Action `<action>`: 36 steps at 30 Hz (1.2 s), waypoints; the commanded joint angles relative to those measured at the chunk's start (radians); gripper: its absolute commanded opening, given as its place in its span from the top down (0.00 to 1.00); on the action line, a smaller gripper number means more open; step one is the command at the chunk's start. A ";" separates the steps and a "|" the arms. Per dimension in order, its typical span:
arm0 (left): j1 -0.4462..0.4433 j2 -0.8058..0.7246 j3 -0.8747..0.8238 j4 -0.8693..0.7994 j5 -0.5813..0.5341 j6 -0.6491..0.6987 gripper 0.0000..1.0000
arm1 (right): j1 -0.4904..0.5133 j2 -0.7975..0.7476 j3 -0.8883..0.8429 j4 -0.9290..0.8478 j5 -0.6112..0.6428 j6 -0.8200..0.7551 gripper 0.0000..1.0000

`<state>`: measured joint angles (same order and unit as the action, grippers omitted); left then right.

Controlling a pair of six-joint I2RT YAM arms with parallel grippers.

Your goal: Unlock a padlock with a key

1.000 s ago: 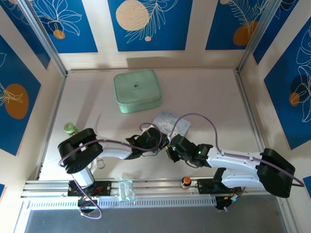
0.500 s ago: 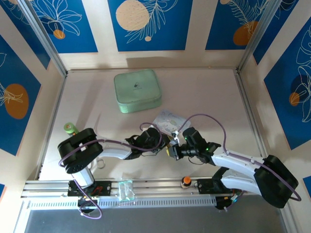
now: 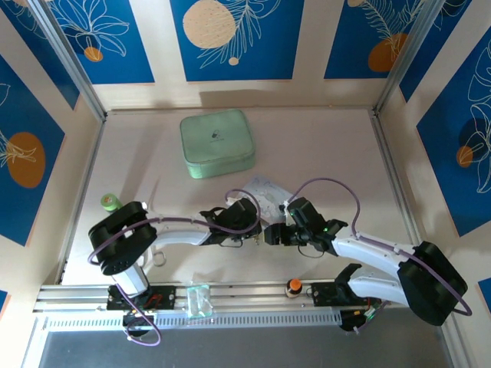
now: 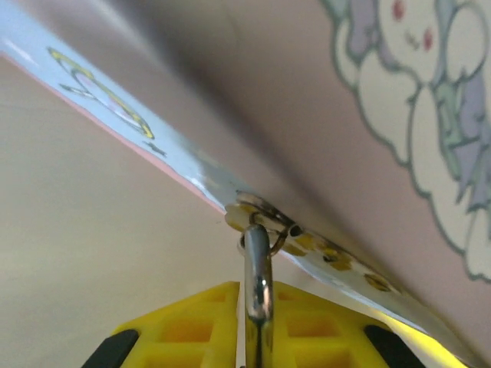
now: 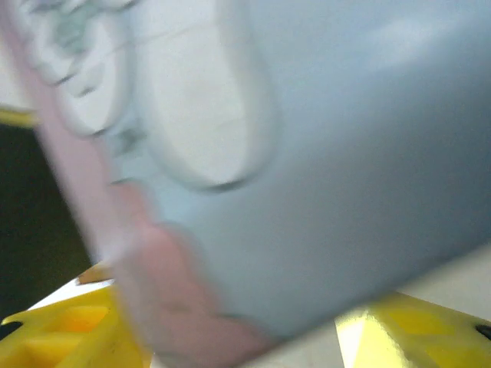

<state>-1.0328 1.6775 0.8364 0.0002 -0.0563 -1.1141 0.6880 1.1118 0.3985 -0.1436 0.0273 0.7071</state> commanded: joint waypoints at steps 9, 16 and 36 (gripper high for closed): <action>-0.013 0.030 0.128 -0.441 -0.222 0.239 0.84 | -0.016 0.090 0.064 -0.017 0.126 0.125 0.44; -0.064 0.151 0.241 -0.601 -0.341 0.251 0.74 | -0.014 0.150 0.089 0.002 0.112 0.151 0.45; -0.225 0.241 0.343 -0.797 -0.478 0.128 0.74 | -0.015 0.183 0.082 0.015 0.123 0.186 0.44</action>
<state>-1.2285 1.8915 1.1645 -0.7479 -0.5369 -0.9691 0.6781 1.2556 0.4698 -0.1757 0.1211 0.8761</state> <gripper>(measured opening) 0.264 0.553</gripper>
